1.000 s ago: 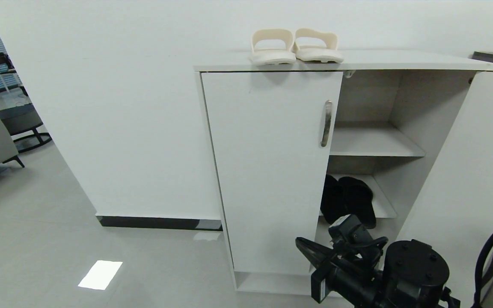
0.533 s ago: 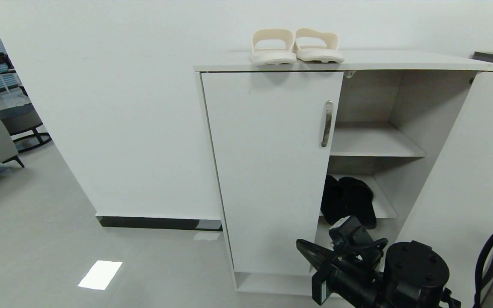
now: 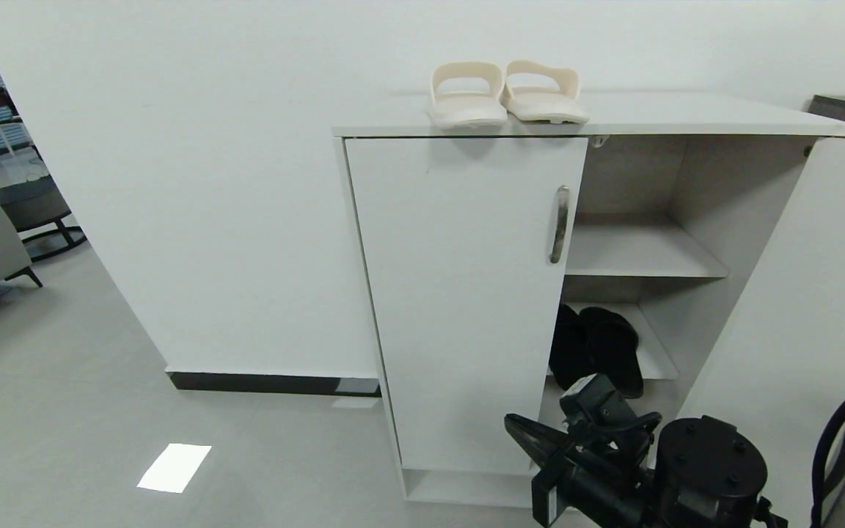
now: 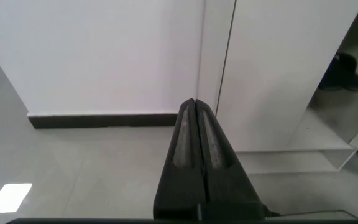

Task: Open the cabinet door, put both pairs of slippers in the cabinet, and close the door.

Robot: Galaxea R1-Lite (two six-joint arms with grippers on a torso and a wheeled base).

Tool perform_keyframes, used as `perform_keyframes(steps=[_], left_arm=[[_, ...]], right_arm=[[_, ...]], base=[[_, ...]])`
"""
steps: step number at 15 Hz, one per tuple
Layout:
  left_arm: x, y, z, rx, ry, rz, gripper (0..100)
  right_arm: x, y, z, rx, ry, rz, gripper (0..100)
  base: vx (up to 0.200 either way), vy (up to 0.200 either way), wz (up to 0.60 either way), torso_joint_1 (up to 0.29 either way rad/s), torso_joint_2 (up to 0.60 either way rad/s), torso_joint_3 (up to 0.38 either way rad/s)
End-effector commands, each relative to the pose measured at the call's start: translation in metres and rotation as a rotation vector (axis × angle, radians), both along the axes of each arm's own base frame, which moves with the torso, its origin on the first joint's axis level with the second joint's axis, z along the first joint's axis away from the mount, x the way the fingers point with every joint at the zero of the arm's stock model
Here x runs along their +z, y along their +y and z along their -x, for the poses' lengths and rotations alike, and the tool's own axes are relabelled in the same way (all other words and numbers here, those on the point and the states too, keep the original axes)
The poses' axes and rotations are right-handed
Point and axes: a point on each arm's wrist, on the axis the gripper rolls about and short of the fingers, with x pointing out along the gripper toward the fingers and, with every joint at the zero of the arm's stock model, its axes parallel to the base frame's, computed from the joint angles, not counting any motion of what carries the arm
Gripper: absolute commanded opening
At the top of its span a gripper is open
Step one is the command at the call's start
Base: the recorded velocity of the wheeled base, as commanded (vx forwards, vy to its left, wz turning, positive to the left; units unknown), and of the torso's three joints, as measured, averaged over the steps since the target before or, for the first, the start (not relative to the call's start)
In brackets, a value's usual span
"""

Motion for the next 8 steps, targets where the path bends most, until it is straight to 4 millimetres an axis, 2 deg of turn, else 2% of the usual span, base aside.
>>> perform_keyframes(steps=[1,8], left_arm=[[-0.0001,0.0000,-0.0001,0.001,0.002,0.001,0],[0.0004,0.0000,0.0000,0.001,0.000,0.001,0]], right_arm=[[0.0001,0.0001,-0.0001,-0.001,-0.002,-0.003,0],[-0.0004,-0.0003,0.0002,-0.002,0.000,0.000,0]], base=[[0.000,0.000,0.00,0.188,-0.42,-0.300],[0.000,0.000,0.00,0.174,-0.50,-0.292]])
